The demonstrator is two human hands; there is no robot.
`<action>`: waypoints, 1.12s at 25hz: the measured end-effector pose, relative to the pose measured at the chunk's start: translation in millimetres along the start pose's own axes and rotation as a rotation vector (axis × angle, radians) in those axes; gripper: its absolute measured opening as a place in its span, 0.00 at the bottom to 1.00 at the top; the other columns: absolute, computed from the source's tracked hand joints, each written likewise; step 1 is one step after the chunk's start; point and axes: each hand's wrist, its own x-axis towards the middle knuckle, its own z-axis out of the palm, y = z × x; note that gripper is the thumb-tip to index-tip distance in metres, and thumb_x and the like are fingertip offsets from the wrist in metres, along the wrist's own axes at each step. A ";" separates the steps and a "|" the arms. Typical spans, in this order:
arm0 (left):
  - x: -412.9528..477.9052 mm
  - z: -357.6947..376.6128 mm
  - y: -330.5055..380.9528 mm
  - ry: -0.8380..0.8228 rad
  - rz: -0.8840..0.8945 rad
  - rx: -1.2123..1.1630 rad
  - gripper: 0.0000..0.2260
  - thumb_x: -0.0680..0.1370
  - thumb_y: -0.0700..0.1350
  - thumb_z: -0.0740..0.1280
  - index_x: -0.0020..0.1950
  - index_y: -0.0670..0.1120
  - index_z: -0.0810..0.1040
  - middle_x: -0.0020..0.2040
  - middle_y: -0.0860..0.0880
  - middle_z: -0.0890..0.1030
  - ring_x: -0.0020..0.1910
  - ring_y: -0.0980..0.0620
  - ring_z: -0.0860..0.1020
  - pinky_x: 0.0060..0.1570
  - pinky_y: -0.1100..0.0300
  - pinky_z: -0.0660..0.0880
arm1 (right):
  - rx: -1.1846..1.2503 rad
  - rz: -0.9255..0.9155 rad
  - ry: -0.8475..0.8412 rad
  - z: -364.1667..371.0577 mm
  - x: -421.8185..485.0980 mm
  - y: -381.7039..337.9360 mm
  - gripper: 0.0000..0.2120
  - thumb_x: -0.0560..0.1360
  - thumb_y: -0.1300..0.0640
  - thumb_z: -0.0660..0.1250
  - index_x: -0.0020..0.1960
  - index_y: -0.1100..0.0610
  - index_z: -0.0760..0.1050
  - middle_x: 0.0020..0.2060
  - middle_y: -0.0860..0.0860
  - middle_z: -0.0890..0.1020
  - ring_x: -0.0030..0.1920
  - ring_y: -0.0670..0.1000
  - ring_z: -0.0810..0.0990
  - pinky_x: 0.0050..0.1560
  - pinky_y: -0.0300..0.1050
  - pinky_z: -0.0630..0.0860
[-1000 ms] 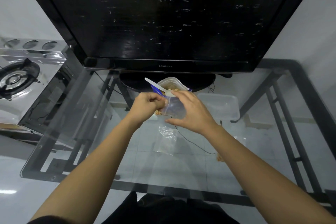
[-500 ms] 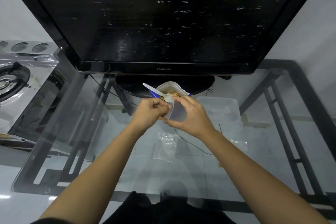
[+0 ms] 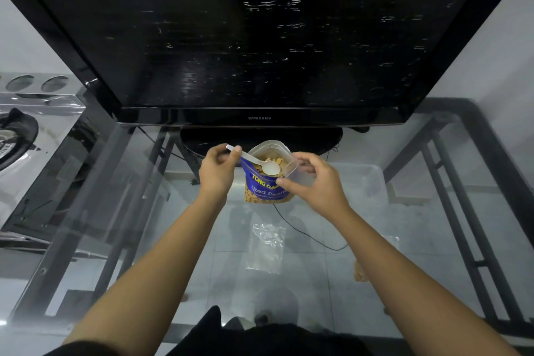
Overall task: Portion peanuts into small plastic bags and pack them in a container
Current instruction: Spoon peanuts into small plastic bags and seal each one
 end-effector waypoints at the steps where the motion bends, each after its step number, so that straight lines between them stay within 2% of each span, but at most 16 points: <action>1: 3.1 0.1 5.1 -0.039 0.096 0.081 0.10 0.76 0.52 0.66 0.50 0.46 0.77 0.39 0.48 0.79 0.36 0.50 0.75 0.37 0.48 0.75 | -0.002 0.027 -0.025 -0.2 1.9 1.6 0.29 0.65 0.48 0.76 0.63 0.52 0.72 0.57 0.46 0.77 0.51 0.39 0.75 0.40 0.28 0.72; 2: 4.8 -0.3 11.6 -0.064 0.228 0.185 0.08 0.77 0.50 0.65 0.46 0.46 0.79 0.37 0.47 0.80 0.33 0.51 0.75 0.34 0.53 0.74 | -0.010 0.046 -0.049 -0.1 3.2 3.2 0.29 0.65 0.48 0.75 0.63 0.53 0.72 0.56 0.46 0.77 0.50 0.38 0.75 0.40 0.28 0.71; 4: 7.7 -2.9 23.0 -0.078 0.492 0.380 0.09 0.77 0.48 0.65 0.43 0.45 0.79 0.34 0.49 0.79 0.31 0.55 0.75 0.33 0.64 0.72 | -0.006 0.060 -0.074 -0.1 5.1 5.7 0.29 0.65 0.48 0.75 0.63 0.53 0.72 0.56 0.46 0.78 0.52 0.40 0.76 0.41 0.28 0.71; 6: 11.8 -2.6 26.2 -0.087 0.549 0.477 0.08 0.78 0.47 0.64 0.42 0.44 0.78 0.32 0.51 0.77 0.32 0.58 0.75 0.33 0.69 0.70 | 0.009 0.062 -0.075 -0.6 7.9 7.9 0.29 0.65 0.47 0.76 0.62 0.53 0.72 0.57 0.47 0.79 0.55 0.42 0.76 0.43 0.30 0.73; 7: 14.1 -1.4 24.1 -0.093 0.485 0.464 0.08 0.78 0.46 0.64 0.43 0.44 0.78 0.32 0.50 0.78 0.33 0.56 0.77 0.35 0.67 0.73 | 0.009 0.063 -0.076 -0.9 8.7 8.3 0.29 0.65 0.47 0.76 0.62 0.53 0.72 0.56 0.47 0.79 0.55 0.42 0.76 0.44 0.31 0.73; 9: 17.3 2.8 18.3 -0.062 0.246 0.292 0.08 0.78 0.45 0.63 0.45 0.42 0.78 0.33 0.49 0.80 0.35 0.53 0.80 0.40 0.58 0.78 | 0.005 0.065 -0.078 -1.0 9.4 7.9 0.28 0.64 0.46 0.76 0.61 0.52 0.73 0.55 0.46 0.79 0.55 0.42 0.76 0.46 0.32 0.74; 11: 18.8 7.3 16.9 -0.034 0.109 0.187 0.10 0.79 0.43 0.62 0.48 0.38 0.79 0.33 0.48 0.80 0.35 0.53 0.80 0.43 0.57 0.79 | -0.001 0.063 -0.078 -1.8 9.3 8.2 0.27 0.64 0.46 0.76 0.60 0.52 0.73 0.55 0.46 0.80 0.55 0.43 0.77 0.46 0.33 0.74; 16: 17.0 8.2 21.5 -0.086 0.238 0.277 0.08 0.78 0.42 0.62 0.46 0.41 0.79 0.36 0.45 0.81 0.40 0.46 0.82 0.47 0.51 0.80 | -0.074 0.024 -0.121 -5.8 10.3 8.4 0.29 0.63 0.46 0.77 0.60 0.53 0.73 0.53 0.45 0.79 0.54 0.42 0.76 0.49 0.32 0.73; 20: 18.4 14.4 12.8 -0.049 -0.015 0.032 0.06 0.78 0.41 0.63 0.44 0.43 0.78 0.36 0.45 0.81 0.40 0.49 0.81 0.51 0.52 0.80 | -0.075 0.021 -0.139 -8.5 9.6 6.5 0.27 0.63 0.47 0.78 0.59 0.51 0.74 0.50 0.42 0.78 0.52 0.39 0.76 0.49 0.29 0.71; 23: 20.9 18.4 12.1 -0.057 -0.109 -0.055 0.07 0.78 0.41 0.64 0.49 0.39 0.78 0.41 0.42 0.81 0.40 0.51 0.81 0.45 0.58 0.80 | -0.049 0.031 -0.149 -10.2 8.7 7.7 0.27 0.62 0.48 0.78 0.58 0.51 0.74 0.50 0.41 0.78 0.52 0.39 0.76 0.50 0.30 0.71; 25: 23.5 18.4 11.3 -0.061 -0.134 -0.098 0.08 0.78 0.42 0.63 0.52 0.38 0.78 0.39 0.43 0.80 0.34 0.55 0.79 0.36 0.66 0.77 | -0.025 0.037 -0.129 -11.9 8.6 8.9 0.27 0.63 0.48 0.78 0.58 0.51 0.75 0.51 0.43 0.79 0.52 0.40 0.76 0.51 0.32 0.71; 28: 30.5 12.8 9.9 -0.043 -0.174 -0.181 0.08 0.78 0.41 0.63 0.52 0.37 0.77 0.36 0.45 0.78 0.30 0.56 0.76 0.27 0.69 0.73 | -0.018 0.043 -0.039 -15.6 11.1 7.3 0.26 0.63 0.49 0.78 0.59 0.50 0.74 0.52 0.44 0.78 0.51 0.39 0.75 0.45 0.27 0.70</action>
